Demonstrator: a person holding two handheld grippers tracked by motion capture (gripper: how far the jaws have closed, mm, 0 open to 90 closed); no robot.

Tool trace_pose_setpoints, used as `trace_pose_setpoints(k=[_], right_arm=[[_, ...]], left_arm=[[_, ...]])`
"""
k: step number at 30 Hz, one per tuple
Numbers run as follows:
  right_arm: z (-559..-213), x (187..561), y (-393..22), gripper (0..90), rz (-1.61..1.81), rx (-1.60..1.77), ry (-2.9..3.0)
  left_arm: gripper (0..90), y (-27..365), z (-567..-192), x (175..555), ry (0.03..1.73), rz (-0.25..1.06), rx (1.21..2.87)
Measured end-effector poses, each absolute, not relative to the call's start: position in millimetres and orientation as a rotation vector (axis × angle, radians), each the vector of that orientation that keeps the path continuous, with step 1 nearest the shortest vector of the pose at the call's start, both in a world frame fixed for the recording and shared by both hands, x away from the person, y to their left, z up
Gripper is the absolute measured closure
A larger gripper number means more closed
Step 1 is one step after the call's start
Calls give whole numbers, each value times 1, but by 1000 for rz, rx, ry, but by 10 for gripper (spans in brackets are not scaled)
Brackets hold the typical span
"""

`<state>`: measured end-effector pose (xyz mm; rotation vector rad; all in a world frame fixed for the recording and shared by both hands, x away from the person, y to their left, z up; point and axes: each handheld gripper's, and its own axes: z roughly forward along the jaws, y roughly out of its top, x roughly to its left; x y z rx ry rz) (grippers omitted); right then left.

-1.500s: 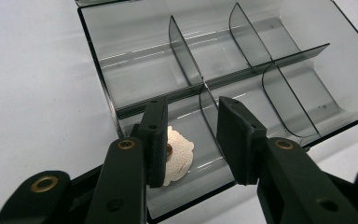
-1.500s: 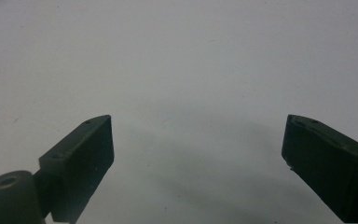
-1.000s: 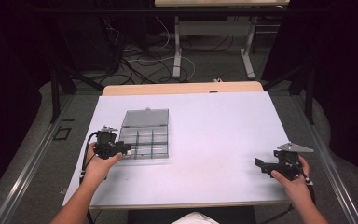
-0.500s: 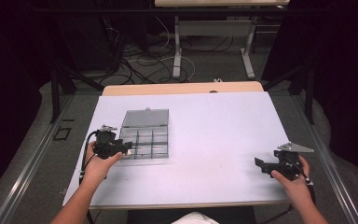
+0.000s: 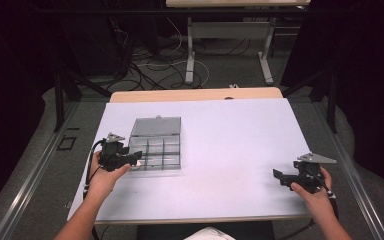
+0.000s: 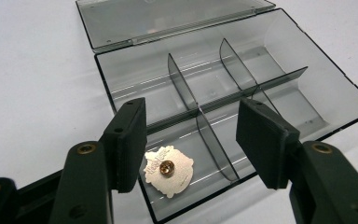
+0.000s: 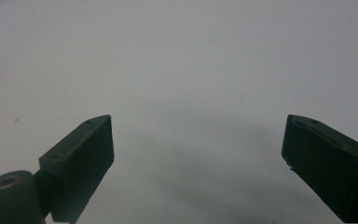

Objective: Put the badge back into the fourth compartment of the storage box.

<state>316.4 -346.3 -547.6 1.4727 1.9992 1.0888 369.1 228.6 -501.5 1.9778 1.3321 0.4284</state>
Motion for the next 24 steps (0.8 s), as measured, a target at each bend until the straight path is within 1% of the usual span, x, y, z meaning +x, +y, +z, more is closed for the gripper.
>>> trace_pose_setpoints(k=[10, 17, 21, 24], right_arm=[[-547, 316, -347, 87, 1087, 1475, 2005], [-547, 316, -347, 86, 1088, 1474, 2007], [-547, 316, -346, 86, 1092, 1478, 1997], [-547, 316, -347, 86, 1089, 1478, 2009]], left_arm=[[397, 237, -498, 361, 1334, 436, 1929], [349, 244, -498, 355, 1375, 403, 1876], [334, 248, -498, 352, 1383, 411, 1847], [300, 252, -500, 351, 1395, 406, 1805]])
